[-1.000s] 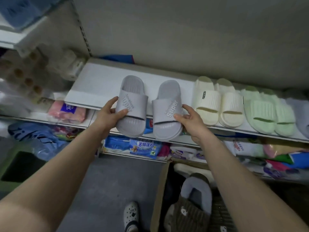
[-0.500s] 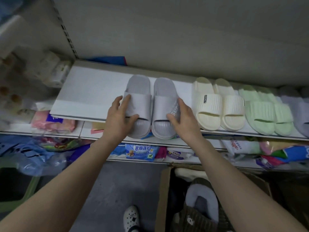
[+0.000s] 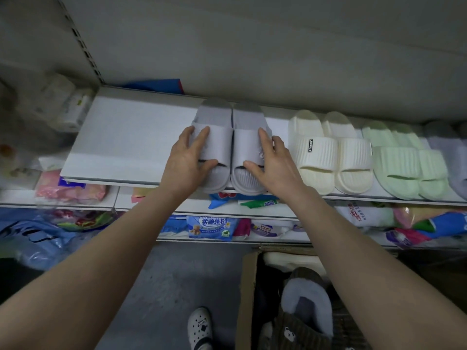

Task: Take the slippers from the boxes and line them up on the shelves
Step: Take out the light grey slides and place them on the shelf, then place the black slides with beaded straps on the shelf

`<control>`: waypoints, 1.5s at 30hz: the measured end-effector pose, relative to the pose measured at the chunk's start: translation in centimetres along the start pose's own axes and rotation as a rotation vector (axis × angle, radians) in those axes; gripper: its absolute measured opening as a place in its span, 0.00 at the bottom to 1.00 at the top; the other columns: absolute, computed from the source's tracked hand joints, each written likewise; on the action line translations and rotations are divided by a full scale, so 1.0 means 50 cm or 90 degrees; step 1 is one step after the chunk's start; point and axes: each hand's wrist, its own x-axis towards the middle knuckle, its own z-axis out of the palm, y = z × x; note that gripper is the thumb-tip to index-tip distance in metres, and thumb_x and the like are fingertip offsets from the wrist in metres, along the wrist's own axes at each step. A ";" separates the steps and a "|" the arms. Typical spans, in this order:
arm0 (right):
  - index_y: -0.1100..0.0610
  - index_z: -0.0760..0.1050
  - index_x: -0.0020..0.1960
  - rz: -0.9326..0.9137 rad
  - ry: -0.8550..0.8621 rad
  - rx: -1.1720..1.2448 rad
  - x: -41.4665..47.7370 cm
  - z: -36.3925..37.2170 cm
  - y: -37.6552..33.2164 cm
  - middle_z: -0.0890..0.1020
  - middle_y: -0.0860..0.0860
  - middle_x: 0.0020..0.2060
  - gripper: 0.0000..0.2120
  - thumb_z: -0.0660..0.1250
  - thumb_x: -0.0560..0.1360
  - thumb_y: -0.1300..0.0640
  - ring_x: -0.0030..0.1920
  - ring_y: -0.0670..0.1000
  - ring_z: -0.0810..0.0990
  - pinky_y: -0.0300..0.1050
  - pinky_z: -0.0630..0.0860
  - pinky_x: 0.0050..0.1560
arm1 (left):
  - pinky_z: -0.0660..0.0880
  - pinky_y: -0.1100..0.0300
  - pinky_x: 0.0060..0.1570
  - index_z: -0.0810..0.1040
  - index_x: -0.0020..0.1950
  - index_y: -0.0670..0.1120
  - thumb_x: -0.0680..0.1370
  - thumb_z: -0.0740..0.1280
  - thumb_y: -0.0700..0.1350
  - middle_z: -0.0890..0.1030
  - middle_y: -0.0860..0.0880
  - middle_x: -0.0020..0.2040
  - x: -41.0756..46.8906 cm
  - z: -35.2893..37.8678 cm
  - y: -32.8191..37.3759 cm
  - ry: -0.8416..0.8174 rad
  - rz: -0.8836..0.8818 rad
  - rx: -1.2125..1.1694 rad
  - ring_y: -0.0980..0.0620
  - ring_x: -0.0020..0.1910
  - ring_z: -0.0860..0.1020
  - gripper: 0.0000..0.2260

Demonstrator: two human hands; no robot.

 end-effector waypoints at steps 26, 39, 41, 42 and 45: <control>0.62 0.71 0.70 -0.142 0.052 -0.171 -0.533 -0.202 0.215 0.76 0.63 0.64 0.24 0.65 0.78 0.52 0.61 0.64 0.76 0.58 0.77 0.57 | 0.74 0.51 0.53 0.80 0.57 0.45 0.75 0.70 0.45 0.80 0.46 0.52 -0.368 0.009 0.368 0.012 0.329 0.168 0.42 0.50 0.77 0.12; 0.60 0.72 0.69 0.144 0.067 -0.161 -1.130 -0.280 0.650 0.78 0.59 0.61 0.21 0.63 0.79 0.51 0.61 0.61 0.76 0.56 0.75 0.60 | 0.71 0.53 0.50 0.79 0.56 0.47 0.77 0.64 0.47 0.79 0.46 0.53 -0.681 0.356 0.803 -0.170 0.458 0.067 0.43 0.52 0.75 0.11; 0.61 0.72 0.69 0.204 0.068 -0.151 -1.201 -0.281 0.704 0.78 0.59 0.61 0.21 0.64 0.79 0.52 0.62 0.60 0.76 0.55 0.75 0.61 | 0.72 0.52 0.50 0.78 0.56 0.47 0.77 0.64 0.48 0.79 0.46 0.52 -0.708 0.411 0.861 -0.210 0.478 0.054 0.43 0.51 0.76 0.10; 0.61 0.73 0.69 0.230 0.069 -0.146 -1.234 -0.282 0.729 0.78 0.59 0.61 0.21 0.65 0.79 0.53 0.62 0.60 0.76 0.55 0.74 0.61 | 0.73 0.53 0.49 0.78 0.57 0.48 0.77 0.65 0.47 0.79 0.47 0.53 -0.720 0.438 0.888 -0.228 0.485 0.042 0.43 0.51 0.77 0.10; 0.60 0.73 0.69 0.313 0.082 -0.126 -1.313 -0.286 0.801 0.78 0.58 0.62 0.21 0.65 0.79 0.53 0.63 0.59 0.76 0.53 0.73 0.63 | 0.74 0.54 0.50 0.78 0.60 0.49 0.78 0.65 0.47 0.79 0.48 0.54 -0.748 0.512 0.966 -0.268 0.512 0.006 0.45 0.52 0.77 0.11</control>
